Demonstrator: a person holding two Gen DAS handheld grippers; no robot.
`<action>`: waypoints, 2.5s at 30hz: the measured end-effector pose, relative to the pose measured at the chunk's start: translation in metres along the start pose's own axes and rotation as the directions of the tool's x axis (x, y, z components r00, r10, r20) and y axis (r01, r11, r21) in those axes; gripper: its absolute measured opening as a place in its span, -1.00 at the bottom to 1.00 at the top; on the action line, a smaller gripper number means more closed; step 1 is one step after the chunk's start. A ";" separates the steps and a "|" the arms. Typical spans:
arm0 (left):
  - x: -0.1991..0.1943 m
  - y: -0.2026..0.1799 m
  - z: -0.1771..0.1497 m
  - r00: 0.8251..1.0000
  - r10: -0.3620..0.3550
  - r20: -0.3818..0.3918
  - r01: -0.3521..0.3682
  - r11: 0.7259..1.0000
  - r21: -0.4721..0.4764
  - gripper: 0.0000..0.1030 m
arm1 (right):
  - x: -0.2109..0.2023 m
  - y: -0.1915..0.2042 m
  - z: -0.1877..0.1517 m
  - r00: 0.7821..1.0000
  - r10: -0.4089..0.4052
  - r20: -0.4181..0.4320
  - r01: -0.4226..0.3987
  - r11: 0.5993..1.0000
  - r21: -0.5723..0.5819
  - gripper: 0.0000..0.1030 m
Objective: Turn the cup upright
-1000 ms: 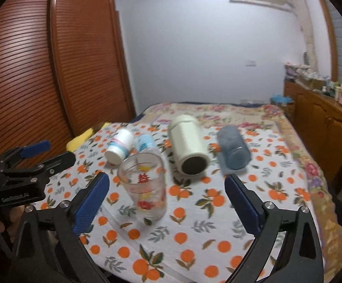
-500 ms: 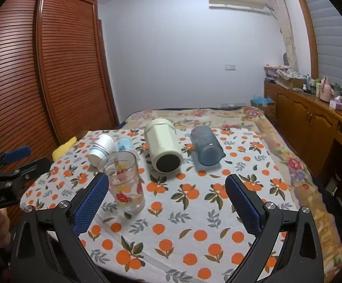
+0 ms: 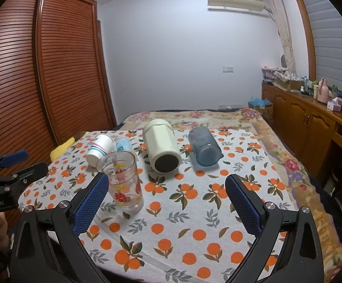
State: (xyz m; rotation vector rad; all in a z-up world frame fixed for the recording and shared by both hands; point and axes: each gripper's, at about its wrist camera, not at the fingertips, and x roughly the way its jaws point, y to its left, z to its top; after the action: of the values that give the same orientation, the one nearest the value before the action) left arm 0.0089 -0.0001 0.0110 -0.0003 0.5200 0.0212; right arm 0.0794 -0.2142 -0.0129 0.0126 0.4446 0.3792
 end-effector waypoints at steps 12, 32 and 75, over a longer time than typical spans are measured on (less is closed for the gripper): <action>0.000 0.000 0.000 1.000 -0.001 0.001 0.001 1.000 -0.001 0.74 | -0.001 -0.001 0.000 1.000 -0.005 0.003 0.005 1.000 0.003 0.95; 0.000 0.000 -0.001 1.000 0.000 0.001 0.000 1.000 -0.002 0.74 | -0.001 0.000 -0.001 1.000 -0.003 0.003 0.003 1.000 0.003 0.95; -0.005 -0.003 -0.002 1.000 0.004 0.011 -0.004 1.000 -0.001 0.75 | -0.004 0.000 -0.001 1.000 -0.006 0.006 0.005 1.000 0.006 0.95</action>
State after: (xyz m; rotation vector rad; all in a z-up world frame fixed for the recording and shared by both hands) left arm 0.0031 -0.0033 0.0115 -0.0002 0.5087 0.0253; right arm 0.0759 -0.2159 -0.0122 0.0181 0.4402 0.3724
